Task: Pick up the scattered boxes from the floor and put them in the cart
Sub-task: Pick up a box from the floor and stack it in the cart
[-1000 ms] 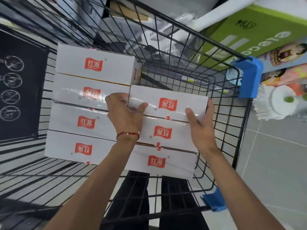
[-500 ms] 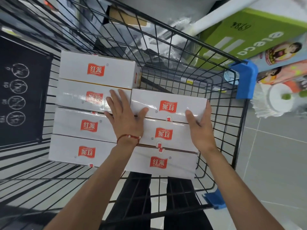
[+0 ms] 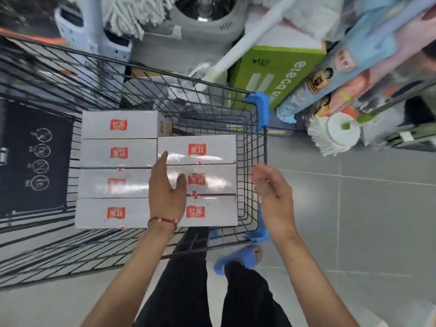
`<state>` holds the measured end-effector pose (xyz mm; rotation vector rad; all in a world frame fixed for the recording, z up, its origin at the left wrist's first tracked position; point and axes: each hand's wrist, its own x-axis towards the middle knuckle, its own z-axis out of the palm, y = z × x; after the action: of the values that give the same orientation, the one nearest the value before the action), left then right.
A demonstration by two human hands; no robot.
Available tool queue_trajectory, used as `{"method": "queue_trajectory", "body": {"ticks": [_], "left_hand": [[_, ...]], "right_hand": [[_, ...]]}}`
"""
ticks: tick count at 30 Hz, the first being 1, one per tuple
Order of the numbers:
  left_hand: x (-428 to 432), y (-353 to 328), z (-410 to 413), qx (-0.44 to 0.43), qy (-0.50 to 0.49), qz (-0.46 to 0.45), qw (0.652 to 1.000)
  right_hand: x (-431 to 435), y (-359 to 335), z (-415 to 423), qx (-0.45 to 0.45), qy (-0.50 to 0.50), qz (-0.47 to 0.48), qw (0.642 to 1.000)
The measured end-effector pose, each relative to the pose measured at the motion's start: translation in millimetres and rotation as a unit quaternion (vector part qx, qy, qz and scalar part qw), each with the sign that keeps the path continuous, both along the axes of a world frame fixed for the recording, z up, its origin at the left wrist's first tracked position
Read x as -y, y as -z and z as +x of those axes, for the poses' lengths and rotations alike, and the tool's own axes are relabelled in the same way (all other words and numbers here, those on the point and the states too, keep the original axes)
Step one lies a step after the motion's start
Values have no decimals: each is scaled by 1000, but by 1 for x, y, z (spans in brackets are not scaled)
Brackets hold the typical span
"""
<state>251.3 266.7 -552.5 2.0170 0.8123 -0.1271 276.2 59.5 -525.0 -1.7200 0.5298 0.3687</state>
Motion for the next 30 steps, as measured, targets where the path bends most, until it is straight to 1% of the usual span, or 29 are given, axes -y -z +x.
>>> {"method": "queue_trajectory", "body": {"ticks": [6, 10, 13, 16, 19, 21, 25, 30], "left_hand": [[77, -54, -32, 72, 22, -24, 997], [148, -89, -47, 92, 38, -59, 993], [208, -107, -55, 106, 85, -84, 987], [269, -121, -60, 101, 145, -95, 980], [324, -133, -59, 109, 189, -100, 971], [358, -141, -58, 97, 233, -101, 962], [426, -149, -62, 92, 341, -101, 930], [508, -148, -61, 84, 427, -104, 894]], "right_hand": [[76, -42, -42, 34, 47, 34, 998], [135, -74, -77, 35, 92, 71, 993], [181, -91, -106, 42, 129, 84, 987], [227, -101, -137, 38, 184, 97, 977], [271, -108, -165, 38, 248, 104, 962], [297, -112, -182, 36, 296, 112, 948], [343, -115, -211, 36, 376, 112, 919], [389, -115, -223, 44, 458, 113, 881]]}}
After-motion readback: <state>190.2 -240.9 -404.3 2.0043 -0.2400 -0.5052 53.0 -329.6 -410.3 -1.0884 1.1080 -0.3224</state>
